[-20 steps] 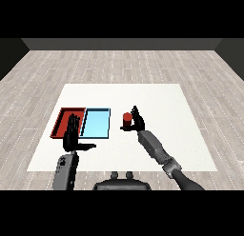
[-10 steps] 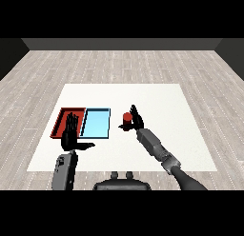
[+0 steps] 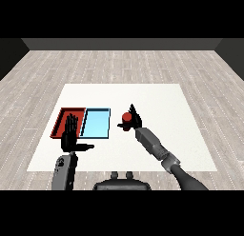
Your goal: Pick the red can and put it in the red box
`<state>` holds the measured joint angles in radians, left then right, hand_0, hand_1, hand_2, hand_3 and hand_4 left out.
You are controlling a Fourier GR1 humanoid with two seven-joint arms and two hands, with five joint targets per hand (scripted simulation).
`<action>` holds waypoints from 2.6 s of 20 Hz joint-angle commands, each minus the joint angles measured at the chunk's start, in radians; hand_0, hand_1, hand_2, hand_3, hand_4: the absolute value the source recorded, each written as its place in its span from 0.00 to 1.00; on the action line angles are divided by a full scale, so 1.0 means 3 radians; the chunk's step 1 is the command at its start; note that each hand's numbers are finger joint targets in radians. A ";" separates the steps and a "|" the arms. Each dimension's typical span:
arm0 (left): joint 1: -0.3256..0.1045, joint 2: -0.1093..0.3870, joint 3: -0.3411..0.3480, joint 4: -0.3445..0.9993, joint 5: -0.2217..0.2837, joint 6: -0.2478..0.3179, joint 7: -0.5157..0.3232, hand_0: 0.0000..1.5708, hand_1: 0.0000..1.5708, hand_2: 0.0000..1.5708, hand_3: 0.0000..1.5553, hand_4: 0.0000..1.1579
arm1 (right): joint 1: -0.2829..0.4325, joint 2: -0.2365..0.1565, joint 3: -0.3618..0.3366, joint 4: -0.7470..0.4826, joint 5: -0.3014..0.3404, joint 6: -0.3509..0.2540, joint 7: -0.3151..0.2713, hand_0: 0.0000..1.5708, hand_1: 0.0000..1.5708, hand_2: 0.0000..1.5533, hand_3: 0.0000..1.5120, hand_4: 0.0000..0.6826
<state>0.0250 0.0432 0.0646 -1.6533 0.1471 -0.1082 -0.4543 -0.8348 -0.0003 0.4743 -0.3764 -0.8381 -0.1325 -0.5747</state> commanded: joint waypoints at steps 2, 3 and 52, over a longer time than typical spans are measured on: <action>0.0055 -0.0053 -0.0070 0.0005 -0.0062 0.0008 -0.0080 0.00 0.00 0.00 0.00 0.00 | -0.0067 0.0001 0.0191 0.0083 -0.0140 -0.0354 -0.0051 0.97 0.97 0.97 0.97 0.72; -0.0174 -0.0007 0.0007 0.0137 -0.0014 0.0025 0.0020 0.00 0.00 0.00 0.00 0.00 | -0.0069 0.0001 0.0087 0.0010 -0.0039 -0.0408 -0.0037 0.97 0.97 0.97 0.97 0.72; -0.0376 -0.0144 -0.1089 -0.0212 -0.0420 0.0576 0.0836 0.00 0.00 0.00 0.00 0.00 | 0.0956 -0.0590 0.0379 -0.3052 0.1091 -0.1742 0.0418 0.92 0.92 0.91 0.92 0.93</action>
<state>-0.0645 0.0025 -0.1606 -1.7197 0.0442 -0.0118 -0.2390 -0.6166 -0.1970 0.5661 -1.2030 -0.5735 -0.6109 -0.4472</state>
